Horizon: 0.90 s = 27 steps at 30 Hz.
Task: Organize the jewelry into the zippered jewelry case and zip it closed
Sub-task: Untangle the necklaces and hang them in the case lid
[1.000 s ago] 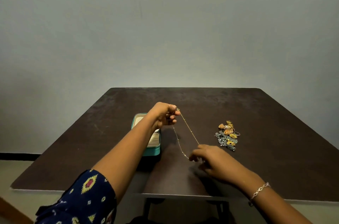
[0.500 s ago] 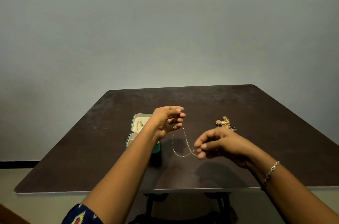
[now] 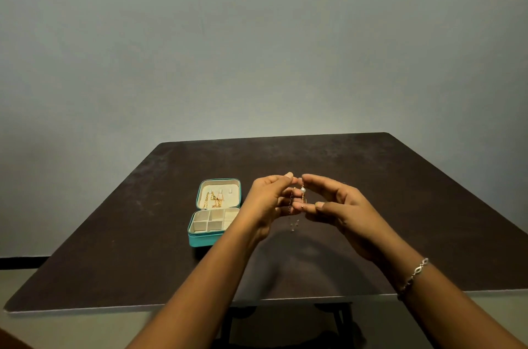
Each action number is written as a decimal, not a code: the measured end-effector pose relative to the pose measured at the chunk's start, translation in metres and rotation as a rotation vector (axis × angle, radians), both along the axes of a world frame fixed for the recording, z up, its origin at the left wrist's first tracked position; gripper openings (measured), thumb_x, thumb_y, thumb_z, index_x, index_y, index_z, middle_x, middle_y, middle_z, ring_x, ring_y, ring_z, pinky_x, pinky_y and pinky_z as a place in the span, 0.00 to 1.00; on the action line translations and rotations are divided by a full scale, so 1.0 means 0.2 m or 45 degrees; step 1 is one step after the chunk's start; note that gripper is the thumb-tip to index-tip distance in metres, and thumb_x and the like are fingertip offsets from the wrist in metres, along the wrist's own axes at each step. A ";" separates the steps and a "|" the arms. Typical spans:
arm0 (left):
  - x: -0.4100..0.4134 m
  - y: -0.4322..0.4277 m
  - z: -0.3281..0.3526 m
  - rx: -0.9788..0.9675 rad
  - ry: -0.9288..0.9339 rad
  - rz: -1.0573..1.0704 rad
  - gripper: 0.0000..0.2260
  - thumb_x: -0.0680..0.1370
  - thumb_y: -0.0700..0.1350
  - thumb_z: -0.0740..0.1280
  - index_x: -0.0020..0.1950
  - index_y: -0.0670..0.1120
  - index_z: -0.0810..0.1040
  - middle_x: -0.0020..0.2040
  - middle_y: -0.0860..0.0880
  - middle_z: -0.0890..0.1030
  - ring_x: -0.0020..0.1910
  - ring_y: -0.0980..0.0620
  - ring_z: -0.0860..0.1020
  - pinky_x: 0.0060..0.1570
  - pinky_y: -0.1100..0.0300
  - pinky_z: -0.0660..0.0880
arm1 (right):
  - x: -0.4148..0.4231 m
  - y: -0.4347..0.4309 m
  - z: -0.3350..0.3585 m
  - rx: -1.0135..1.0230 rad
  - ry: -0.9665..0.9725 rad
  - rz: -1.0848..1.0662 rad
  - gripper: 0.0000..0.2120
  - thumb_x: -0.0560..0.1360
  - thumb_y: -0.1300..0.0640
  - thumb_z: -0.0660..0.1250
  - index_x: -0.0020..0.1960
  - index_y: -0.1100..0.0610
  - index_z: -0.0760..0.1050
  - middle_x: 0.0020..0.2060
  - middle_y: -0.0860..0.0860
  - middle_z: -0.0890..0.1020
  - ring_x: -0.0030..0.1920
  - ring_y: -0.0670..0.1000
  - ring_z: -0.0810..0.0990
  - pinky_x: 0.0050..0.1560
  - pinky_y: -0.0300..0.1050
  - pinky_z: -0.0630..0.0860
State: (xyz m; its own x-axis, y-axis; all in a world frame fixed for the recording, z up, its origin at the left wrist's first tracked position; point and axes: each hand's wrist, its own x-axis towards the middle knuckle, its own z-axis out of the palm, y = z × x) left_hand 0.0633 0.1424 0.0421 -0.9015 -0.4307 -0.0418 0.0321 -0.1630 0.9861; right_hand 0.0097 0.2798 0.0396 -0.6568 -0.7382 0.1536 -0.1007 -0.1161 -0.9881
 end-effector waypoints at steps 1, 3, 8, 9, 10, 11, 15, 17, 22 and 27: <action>0.00 0.00 0.00 0.024 -0.006 -0.020 0.09 0.80 0.45 0.60 0.47 0.43 0.77 0.37 0.44 0.79 0.34 0.50 0.79 0.34 0.60 0.78 | 0.00 -0.01 0.00 -0.005 0.004 0.006 0.23 0.74 0.73 0.58 0.60 0.50 0.69 0.55 0.42 0.76 0.53 0.45 0.80 0.50 0.39 0.78; 0.00 0.01 0.01 0.055 -0.012 -0.052 0.08 0.80 0.46 0.60 0.48 0.43 0.77 0.38 0.43 0.80 0.33 0.51 0.81 0.33 0.60 0.79 | 0.00 -0.01 0.00 -0.019 -0.002 0.034 0.23 0.74 0.73 0.59 0.61 0.50 0.68 0.54 0.41 0.76 0.51 0.43 0.80 0.49 0.38 0.78; 0.00 -0.01 0.02 0.013 0.003 -0.088 0.07 0.79 0.44 0.62 0.51 0.41 0.76 0.35 0.45 0.81 0.31 0.52 0.79 0.36 0.59 0.79 | 0.00 -0.01 -0.01 0.066 0.110 -0.005 0.22 0.75 0.72 0.57 0.56 0.47 0.72 0.53 0.43 0.79 0.46 0.44 0.82 0.44 0.39 0.78; 0.00 -0.02 0.03 -0.008 0.005 -0.090 0.08 0.79 0.43 0.62 0.53 0.41 0.76 0.36 0.45 0.81 0.30 0.52 0.78 0.36 0.60 0.79 | -0.01 -0.01 -0.02 0.079 0.111 -0.056 0.20 0.75 0.72 0.57 0.55 0.49 0.73 0.51 0.46 0.80 0.44 0.46 0.82 0.42 0.39 0.77; 0.00 -0.03 0.04 -0.024 0.008 -0.092 0.08 0.78 0.42 0.62 0.54 0.40 0.76 0.36 0.45 0.81 0.29 0.53 0.77 0.35 0.60 0.78 | -0.02 -0.01 -0.03 0.091 0.106 -0.116 0.19 0.75 0.72 0.57 0.53 0.51 0.74 0.50 0.50 0.81 0.43 0.47 0.82 0.40 0.39 0.76; 0.00 -0.03 0.05 -0.034 0.011 -0.099 0.08 0.78 0.41 0.62 0.54 0.40 0.76 0.36 0.45 0.81 0.28 0.53 0.76 0.35 0.60 0.78 | -0.03 -0.01 -0.04 0.104 0.096 -0.176 0.17 0.75 0.72 0.58 0.52 0.52 0.75 0.49 0.53 0.81 0.43 0.48 0.81 0.40 0.39 0.76; 0.01 -0.03 0.09 -0.017 0.022 -0.166 0.08 0.78 0.41 0.62 0.53 0.40 0.77 0.39 0.43 0.81 0.26 0.55 0.72 0.31 0.61 0.77 | -0.07 -0.01 -0.07 0.121 -0.040 -0.207 0.18 0.73 0.74 0.59 0.49 0.53 0.76 0.50 0.55 0.79 0.51 0.49 0.76 0.49 0.42 0.74; 0.02 -0.03 0.10 0.027 0.033 -0.206 0.08 0.78 0.41 0.61 0.53 0.40 0.77 0.40 0.43 0.81 0.25 0.56 0.70 0.29 0.62 0.74 | -0.06 -0.02 -0.08 0.101 -0.164 -0.149 0.17 0.73 0.74 0.60 0.48 0.53 0.76 0.50 0.54 0.78 0.51 0.49 0.76 0.56 0.46 0.73; 0.03 0.00 0.10 0.103 0.038 -0.280 0.08 0.78 0.42 0.60 0.51 0.41 0.77 0.42 0.43 0.83 0.24 0.57 0.65 0.26 0.66 0.69 | -0.04 -0.05 -0.14 0.040 -0.406 -0.033 0.10 0.72 0.68 0.64 0.49 0.57 0.77 0.50 0.55 0.79 0.53 0.49 0.76 0.53 0.43 0.72; 0.03 -0.02 0.09 0.198 0.073 -0.238 0.09 0.78 0.42 0.60 0.54 0.40 0.76 0.43 0.42 0.83 0.22 0.58 0.65 0.25 0.67 0.68 | -0.03 -0.04 -0.15 -0.061 -0.629 0.077 0.06 0.65 0.61 0.66 0.43 0.59 0.75 0.42 0.54 0.83 0.47 0.51 0.79 0.51 0.46 0.73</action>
State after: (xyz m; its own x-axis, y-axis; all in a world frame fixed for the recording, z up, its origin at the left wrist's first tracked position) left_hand 0.0688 0.1375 0.0604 -0.9677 -0.2486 -0.0411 0.0424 -0.3214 0.9460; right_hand 0.0028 0.2720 0.0092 -0.6155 -0.7772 -0.1306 0.3865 -0.1532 -0.9095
